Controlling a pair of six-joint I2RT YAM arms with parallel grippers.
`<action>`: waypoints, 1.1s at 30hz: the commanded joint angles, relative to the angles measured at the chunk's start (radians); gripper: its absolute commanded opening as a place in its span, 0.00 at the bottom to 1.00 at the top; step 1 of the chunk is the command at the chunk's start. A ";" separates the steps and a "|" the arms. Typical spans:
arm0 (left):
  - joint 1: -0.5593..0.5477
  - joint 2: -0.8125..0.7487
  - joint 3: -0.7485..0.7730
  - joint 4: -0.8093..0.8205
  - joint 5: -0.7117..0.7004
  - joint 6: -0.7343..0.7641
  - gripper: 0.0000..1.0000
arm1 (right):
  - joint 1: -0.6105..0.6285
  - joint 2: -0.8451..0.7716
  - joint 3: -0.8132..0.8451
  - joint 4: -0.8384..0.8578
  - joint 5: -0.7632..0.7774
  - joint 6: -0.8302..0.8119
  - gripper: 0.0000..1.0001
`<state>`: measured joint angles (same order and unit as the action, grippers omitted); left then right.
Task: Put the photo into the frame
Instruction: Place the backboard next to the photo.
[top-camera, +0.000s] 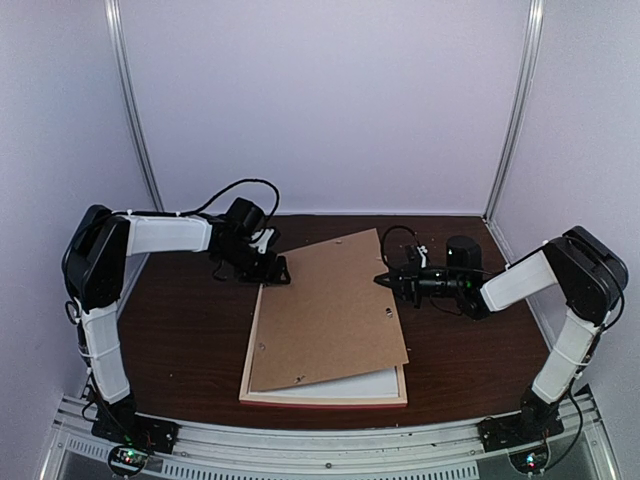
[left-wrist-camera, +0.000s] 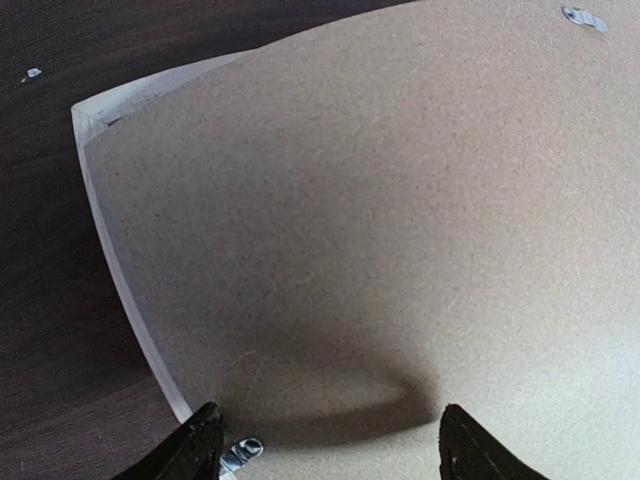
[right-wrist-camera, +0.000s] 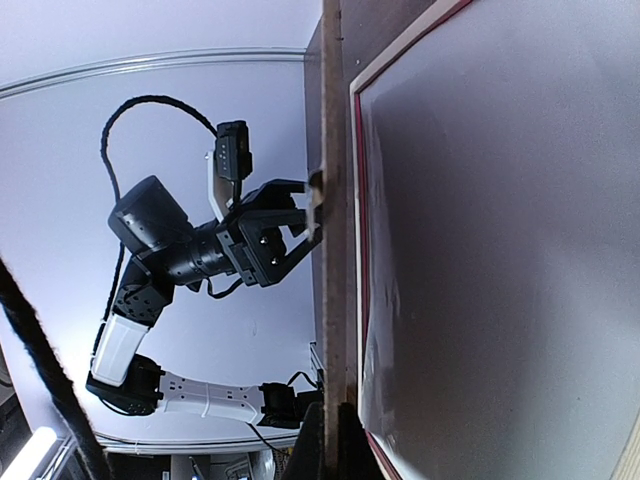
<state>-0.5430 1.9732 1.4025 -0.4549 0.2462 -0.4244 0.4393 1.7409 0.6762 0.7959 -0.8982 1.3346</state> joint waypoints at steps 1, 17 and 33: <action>0.011 0.020 0.033 0.040 0.021 0.008 0.75 | 0.010 -0.049 0.013 0.070 -0.012 0.004 0.00; 0.011 -0.012 -0.050 0.061 0.066 -0.042 0.71 | 0.012 -0.045 0.014 0.064 -0.007 -0.003 0.00; 0.011 -0.057 -0.097 0.048 0.052 -0.036 0.69 | 0.012 -0.055 0.012 0.065 -0.002 -0.003 0.00</action>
<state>-0.5365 1.9438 1.3209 -0.4137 0.2863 -0.4587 0.4423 1.7390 0.6762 0.7792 -0.8959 1.3155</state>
